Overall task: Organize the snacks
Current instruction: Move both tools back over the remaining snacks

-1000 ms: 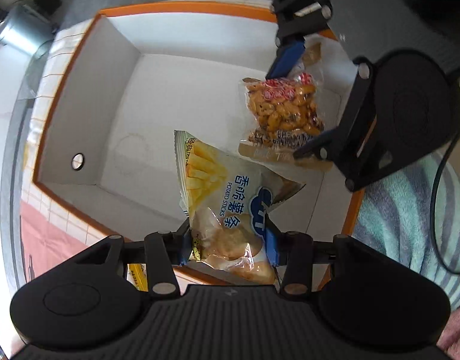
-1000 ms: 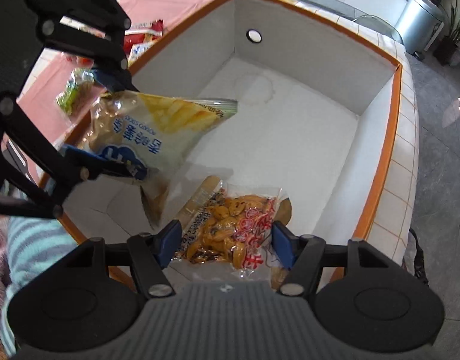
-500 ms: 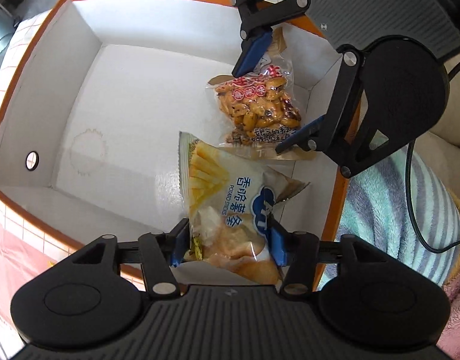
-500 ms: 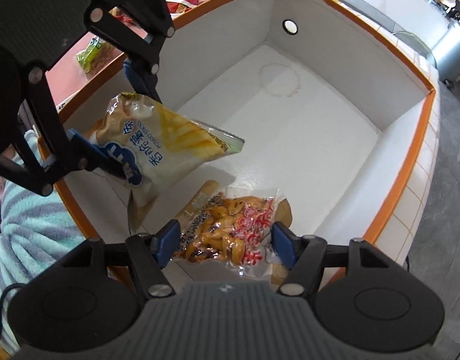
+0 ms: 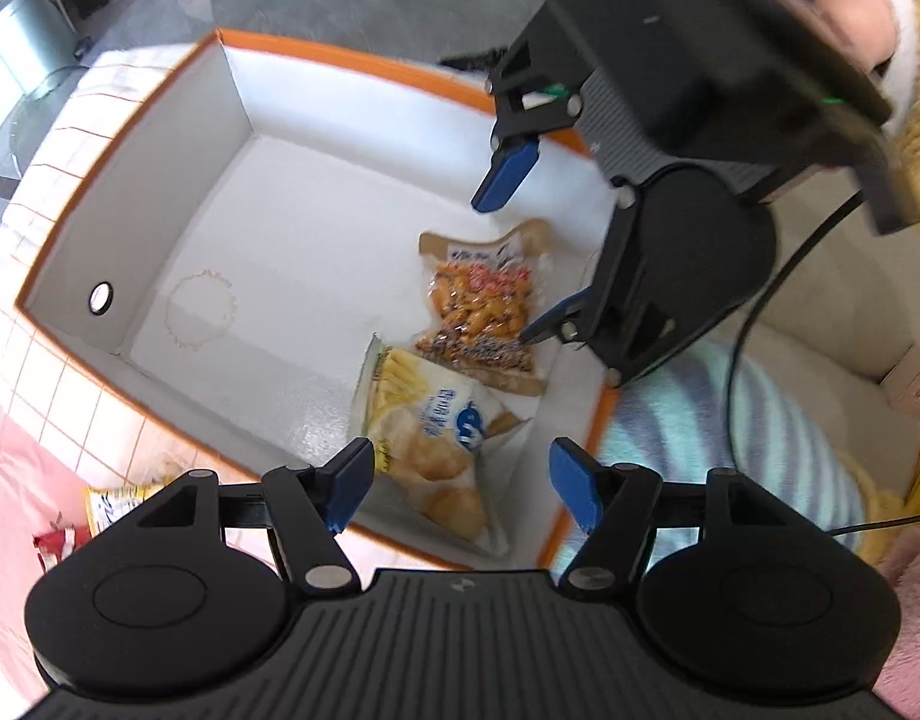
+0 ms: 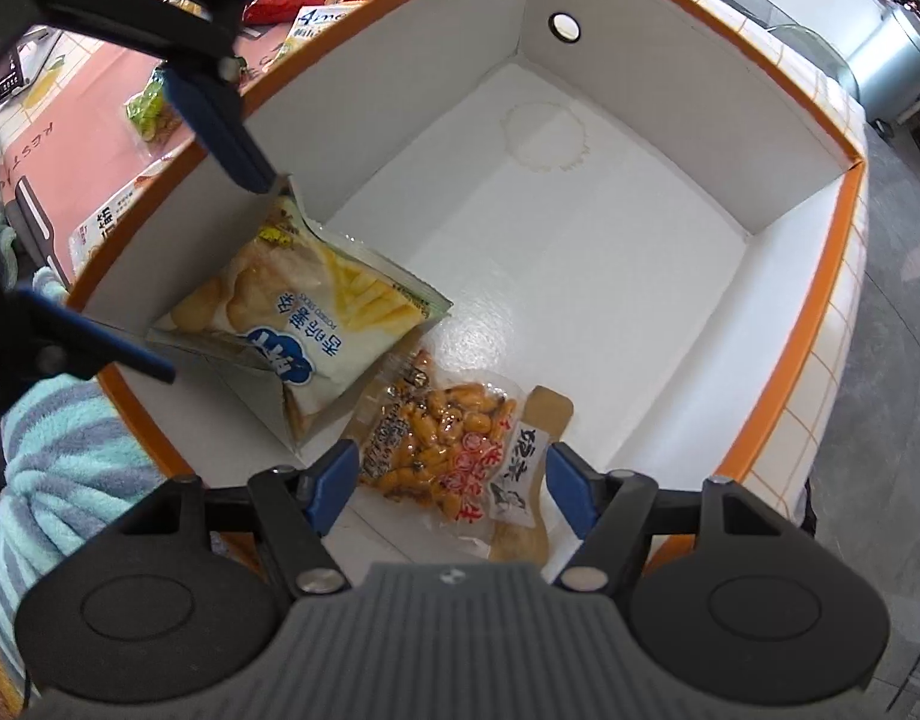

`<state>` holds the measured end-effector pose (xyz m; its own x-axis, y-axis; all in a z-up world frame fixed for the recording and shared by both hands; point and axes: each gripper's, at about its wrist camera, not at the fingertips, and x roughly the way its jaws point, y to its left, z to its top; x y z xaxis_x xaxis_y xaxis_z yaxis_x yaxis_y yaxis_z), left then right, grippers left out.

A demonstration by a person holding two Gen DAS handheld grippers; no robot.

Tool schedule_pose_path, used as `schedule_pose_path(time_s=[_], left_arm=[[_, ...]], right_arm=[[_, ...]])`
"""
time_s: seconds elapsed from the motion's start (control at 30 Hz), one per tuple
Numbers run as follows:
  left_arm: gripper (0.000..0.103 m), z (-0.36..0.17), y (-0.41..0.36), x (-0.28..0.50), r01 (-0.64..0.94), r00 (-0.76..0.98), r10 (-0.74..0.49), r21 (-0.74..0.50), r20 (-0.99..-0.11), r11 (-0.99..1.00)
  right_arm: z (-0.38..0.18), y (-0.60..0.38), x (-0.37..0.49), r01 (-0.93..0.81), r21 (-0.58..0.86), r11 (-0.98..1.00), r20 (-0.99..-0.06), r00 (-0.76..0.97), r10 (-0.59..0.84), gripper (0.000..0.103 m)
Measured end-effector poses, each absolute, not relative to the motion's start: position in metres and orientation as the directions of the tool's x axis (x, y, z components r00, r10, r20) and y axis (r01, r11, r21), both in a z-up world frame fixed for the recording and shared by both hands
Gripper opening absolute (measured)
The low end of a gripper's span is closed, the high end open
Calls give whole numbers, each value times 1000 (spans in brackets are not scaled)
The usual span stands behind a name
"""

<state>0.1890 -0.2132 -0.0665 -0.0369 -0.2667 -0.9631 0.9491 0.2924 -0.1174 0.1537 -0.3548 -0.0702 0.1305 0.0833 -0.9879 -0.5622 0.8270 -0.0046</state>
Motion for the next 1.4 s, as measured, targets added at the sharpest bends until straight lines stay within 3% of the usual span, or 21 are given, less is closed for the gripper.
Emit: schedule_pose_path(time_s=[0.27,0.57,0.83,0.97,1.23,1.4], left_arm=[[78,-28,-156,165,876,93,-346,-89,-933,475],[78,18,-58,144,608,338,-373,-102,-864,787],[78,15,-4,99,406,462,-359,-167,-811,899],[78,10,15,88,330,501,-298,-139,-812,934],[78,-2,41,81,250,534,-227,-105,-814,963],[78,-14,46,91,250,513,-237,-120,-825,961]], right_arm=[[-36,-336,137,-415,-9,910,-977,199,81,66],[21,-269,95,-296,164,941,-898,351,267,67],[13,-192,70,-257,227,939,-845,428,321,67],[5,-170,62,-201,267,943,-826,457,331,67],[-36,-129,46,-52,184,982,-819,544,182,67],[-65,-128,50,54,210,976,-842,518,153,70]])
